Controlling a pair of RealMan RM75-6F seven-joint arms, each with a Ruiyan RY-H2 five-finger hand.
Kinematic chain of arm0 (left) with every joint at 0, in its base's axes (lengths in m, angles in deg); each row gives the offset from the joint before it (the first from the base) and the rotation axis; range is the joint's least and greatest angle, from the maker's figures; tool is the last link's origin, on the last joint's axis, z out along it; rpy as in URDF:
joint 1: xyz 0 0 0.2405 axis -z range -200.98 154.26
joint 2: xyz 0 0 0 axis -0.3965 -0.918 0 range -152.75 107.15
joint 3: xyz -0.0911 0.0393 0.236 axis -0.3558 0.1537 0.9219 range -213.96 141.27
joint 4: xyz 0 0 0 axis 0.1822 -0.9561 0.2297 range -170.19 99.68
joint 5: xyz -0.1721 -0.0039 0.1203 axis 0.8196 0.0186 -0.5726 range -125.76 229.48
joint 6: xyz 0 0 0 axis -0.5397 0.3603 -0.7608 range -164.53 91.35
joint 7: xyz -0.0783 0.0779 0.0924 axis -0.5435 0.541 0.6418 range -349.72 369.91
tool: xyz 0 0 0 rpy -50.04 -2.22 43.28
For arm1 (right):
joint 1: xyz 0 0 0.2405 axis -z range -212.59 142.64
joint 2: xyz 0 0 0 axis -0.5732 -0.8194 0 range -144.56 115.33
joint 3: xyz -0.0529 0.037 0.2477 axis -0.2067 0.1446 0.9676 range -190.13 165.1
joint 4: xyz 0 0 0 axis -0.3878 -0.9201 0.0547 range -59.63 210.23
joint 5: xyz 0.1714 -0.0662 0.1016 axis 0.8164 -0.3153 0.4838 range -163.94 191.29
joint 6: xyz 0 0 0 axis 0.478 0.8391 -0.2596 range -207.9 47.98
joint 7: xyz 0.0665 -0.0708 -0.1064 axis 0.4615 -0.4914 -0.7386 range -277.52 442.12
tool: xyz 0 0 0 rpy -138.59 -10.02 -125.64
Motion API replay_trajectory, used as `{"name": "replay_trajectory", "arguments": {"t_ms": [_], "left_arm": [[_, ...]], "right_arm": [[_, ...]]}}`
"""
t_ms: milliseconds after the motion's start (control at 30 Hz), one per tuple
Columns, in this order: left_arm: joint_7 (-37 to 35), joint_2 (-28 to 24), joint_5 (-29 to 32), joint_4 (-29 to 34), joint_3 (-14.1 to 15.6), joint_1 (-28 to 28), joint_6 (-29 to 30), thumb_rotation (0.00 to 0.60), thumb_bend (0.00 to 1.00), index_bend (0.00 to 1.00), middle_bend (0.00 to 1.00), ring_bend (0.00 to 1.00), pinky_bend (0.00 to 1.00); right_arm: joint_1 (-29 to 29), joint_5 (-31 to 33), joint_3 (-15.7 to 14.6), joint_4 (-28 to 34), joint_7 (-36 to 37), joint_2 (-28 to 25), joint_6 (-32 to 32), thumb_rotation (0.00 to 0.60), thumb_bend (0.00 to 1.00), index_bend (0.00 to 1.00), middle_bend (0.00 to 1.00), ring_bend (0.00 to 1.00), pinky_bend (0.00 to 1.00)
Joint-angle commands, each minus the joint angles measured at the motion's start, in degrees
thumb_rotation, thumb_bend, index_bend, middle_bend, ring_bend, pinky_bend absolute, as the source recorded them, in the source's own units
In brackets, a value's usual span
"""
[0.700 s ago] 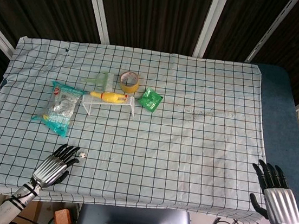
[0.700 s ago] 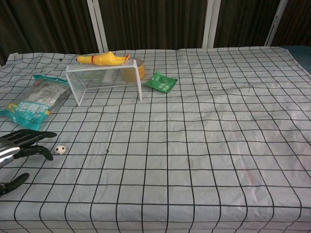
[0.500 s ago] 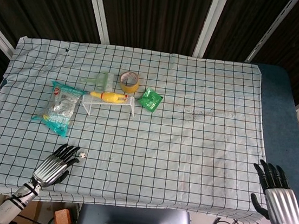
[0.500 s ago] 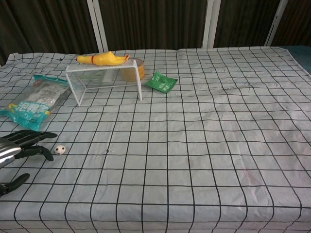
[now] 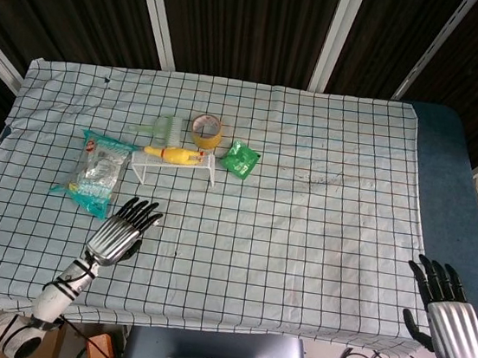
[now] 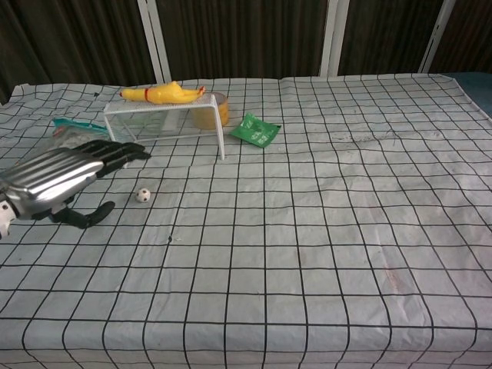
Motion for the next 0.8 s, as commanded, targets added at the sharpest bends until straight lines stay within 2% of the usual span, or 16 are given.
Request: {"name": "replay_trajectory", "arguments": {"t_ms": [33, 133, 233, 333, 400, 467, 600, 800], "left_arm": [[7.5, -0.2, -0.6, 6.4, -7.8, 4.1, 7.1, 0.600, 0.55, 0.00, 0.08, 0.00, 0.02], [8.4, -5.3, -2.0, 13.8, -7.3, 1.7, 11.6, 0.600, 0.55, 0.00, 0.13, 0.02, 0.06], [11.6, -9.9, -2.5, 18.6, -5.1, -1.8, 14.6, 0.600, 0.55, 0.00, 0.13, 0.02, 0.06], [11.2, -15.2, -2.5, 23.2, -0.9, -6.1, 16.4, 0.600, 0.54, 0.00, 0.14, 0.03, 0.04], [7.7, -19.1, -3.5, 25.1, 2.9, -9.4, 18.3, 0.600, 0.50, 0.00, 0.13, 0.02, 0.02], [3.5, -21.9, -3.9, 25.0, 6.5, -13.1, 20.7, 0.600, 0.45, 0.00, 0.11, 0.01, 0.01], [-2.4, -22.6, -1.8, 21.3, 10.4, -19.4, 24.5, 0.600, 0.40, 0.00, 0.04, 0.00, 0.00], [-6.6, -22.2, -2.6, 18.1, 11.4, -21.1, 25.1, 0.600, 0.39, 0.00, 0.03, 0.00, 0.00]], "right_arm": [[0.0, 0.0, 0.0, -0.3, 0.6, -0.4, 0.1, 0.600, 0.33, 0.00, 0.00, 0.00, 0.00], [-0.3, 0.9, 0.3, -0.5, 1.1, -0.6, -0.6, 0.600, 0.33, 0.00, 0.00, 0.00, 0.00], [-0.4, 1.1, 0.1, -0.4, 0.9, -0.6, -1.1, 0.600, 0.33, 0.00, 0.00, 0.00, 0.00], [-0.3, 0.7, 0.0, -0.2, 0.8, -0.6, -1.0, 0.600, 0.33, 0.00, 0.00, 0.00, 0.00], [-0.3, 0.6, 0.0, -0.3, 0.8, -0.6, -0.9, 0.600, 0.33, 0.00, 0.00, 0.00, 0.00], [-0.2, 0.7, 0.0, -0.2, 0.6, -0.6, -0.8, 0.600, 0.33, 0.00, 0.00, 0.00, 0.00], [-0.2, 0.7, 0.0, -0.1, 0.1, -0.3, -0.9, 0.600, 0.33, 0.00, 0.00, 0.00, 0.00], [0.0, -0.2, -0.3, 0.1, -0.7, 0.1, -0.5, 0.600, 0.33, 0.00, 0.00, 0.00, 0.00]]}}
